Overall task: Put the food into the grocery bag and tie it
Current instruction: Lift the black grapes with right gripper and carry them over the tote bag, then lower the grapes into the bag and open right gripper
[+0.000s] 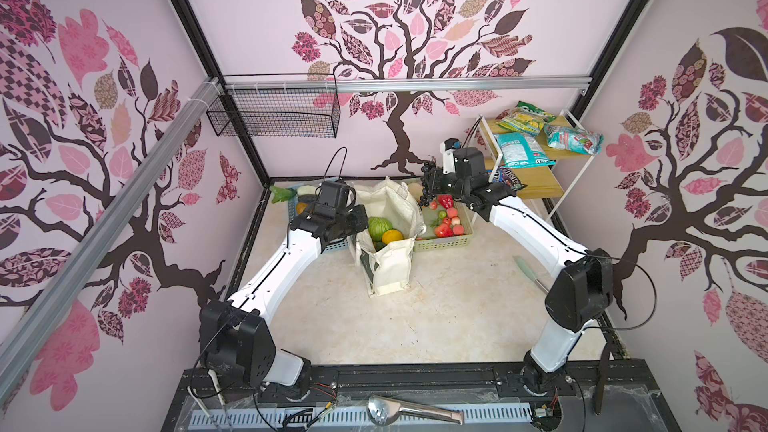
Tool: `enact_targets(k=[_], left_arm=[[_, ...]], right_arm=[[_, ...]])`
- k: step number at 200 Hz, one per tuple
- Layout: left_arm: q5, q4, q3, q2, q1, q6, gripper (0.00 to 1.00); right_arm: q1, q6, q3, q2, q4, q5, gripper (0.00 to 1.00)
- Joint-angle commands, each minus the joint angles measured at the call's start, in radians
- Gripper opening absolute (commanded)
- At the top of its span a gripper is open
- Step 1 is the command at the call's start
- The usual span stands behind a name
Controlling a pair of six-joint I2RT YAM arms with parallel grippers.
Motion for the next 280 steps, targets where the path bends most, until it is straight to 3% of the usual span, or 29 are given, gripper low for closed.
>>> enact_targets(k=[1,66,137,193,280], left_arm=[[0.011,-0.002,-0.037,-0.002,-0.001,-0.011,0.0],[0.002,-0.01,-0.023,-0.01,-0.001,-0.015,0.0],[-0.012,-0.018,-0.001,-0.015,-0.001,-0.017,0.0],[-0.02,-0.022,0.004,-0.027,0.0,-0.015,0.0],[-0.015,-0.023,0.015,-0.031,0.002,-0.022,0.0]], right_arm=[[0.025,-0.023,0.056,-0.083,-0.004,0.024,0.27],[0.144,-0.073,0.116,-0.117,-0.019,0.029,0.28],[0.281,-0.103,0.056,-0.054,-0.025,-0.01,0.3],[0.295,-0.077,-0.041,-0.007,0.016,-0.038,0.3],[0.295,-0.082,-0.063,0.148,-0.005,-0.099,0.31]])
